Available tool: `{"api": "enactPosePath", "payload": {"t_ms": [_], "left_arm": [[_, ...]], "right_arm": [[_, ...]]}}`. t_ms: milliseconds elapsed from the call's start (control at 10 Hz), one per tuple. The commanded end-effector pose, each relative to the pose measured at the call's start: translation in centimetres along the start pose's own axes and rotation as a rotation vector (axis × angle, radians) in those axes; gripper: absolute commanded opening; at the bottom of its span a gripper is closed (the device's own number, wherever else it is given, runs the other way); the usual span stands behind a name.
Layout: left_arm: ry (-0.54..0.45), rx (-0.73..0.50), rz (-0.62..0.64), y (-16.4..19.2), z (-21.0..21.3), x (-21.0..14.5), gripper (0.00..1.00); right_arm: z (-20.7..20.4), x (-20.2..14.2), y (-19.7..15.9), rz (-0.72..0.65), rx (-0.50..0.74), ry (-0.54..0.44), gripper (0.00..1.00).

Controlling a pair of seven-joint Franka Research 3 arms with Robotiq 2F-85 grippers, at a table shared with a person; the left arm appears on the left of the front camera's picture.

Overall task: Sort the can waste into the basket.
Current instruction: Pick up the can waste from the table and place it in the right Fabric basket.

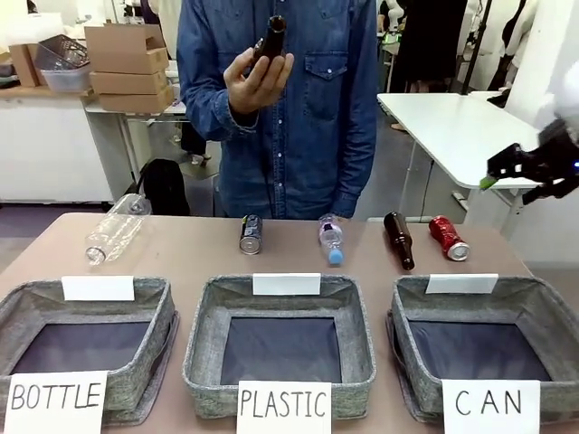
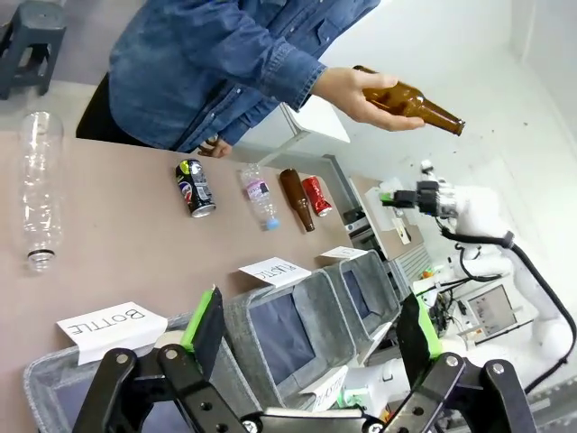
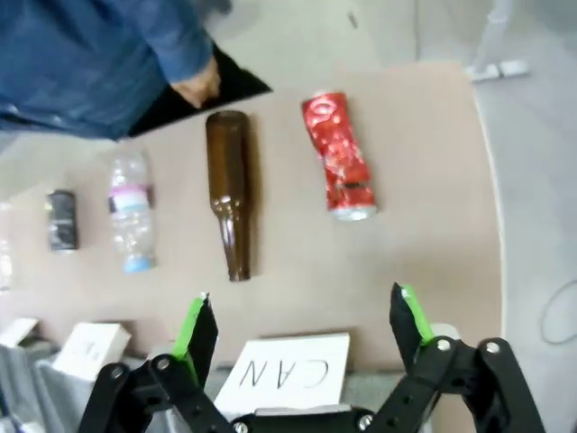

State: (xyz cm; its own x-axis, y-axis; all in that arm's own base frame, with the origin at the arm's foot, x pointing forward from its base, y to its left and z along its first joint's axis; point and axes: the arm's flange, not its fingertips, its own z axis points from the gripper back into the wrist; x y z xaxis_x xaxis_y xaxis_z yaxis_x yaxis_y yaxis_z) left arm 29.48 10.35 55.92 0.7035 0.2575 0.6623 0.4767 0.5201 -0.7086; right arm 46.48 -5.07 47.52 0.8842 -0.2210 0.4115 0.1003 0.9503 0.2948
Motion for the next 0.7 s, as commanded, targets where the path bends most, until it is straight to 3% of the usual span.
{"api": "enactPosePath", "payload": {"t_ms": [0, 300, 600], "left_arm": [[-0.019, -0.024, -0.022, 0.0, -0.2, 0.2, 1.0], [-0.019, -0.024, -0.022, 0.0, -0.2, 0.2, 1.0], [-0.019, -0.024, -0.022, 0.0, -0.2, 0.2, 1.0]], "right_arm": [[-5.1, 5.3, 0.8, 0.078, -0.111, 0.063, 1.0], [-14.1, 7.6, 1.6, 0.138, -0.271, 0.187, 1.0], [-20.4, 7.6, 0.4, 0.157, -0.305, 0.265, 1.0]]}}
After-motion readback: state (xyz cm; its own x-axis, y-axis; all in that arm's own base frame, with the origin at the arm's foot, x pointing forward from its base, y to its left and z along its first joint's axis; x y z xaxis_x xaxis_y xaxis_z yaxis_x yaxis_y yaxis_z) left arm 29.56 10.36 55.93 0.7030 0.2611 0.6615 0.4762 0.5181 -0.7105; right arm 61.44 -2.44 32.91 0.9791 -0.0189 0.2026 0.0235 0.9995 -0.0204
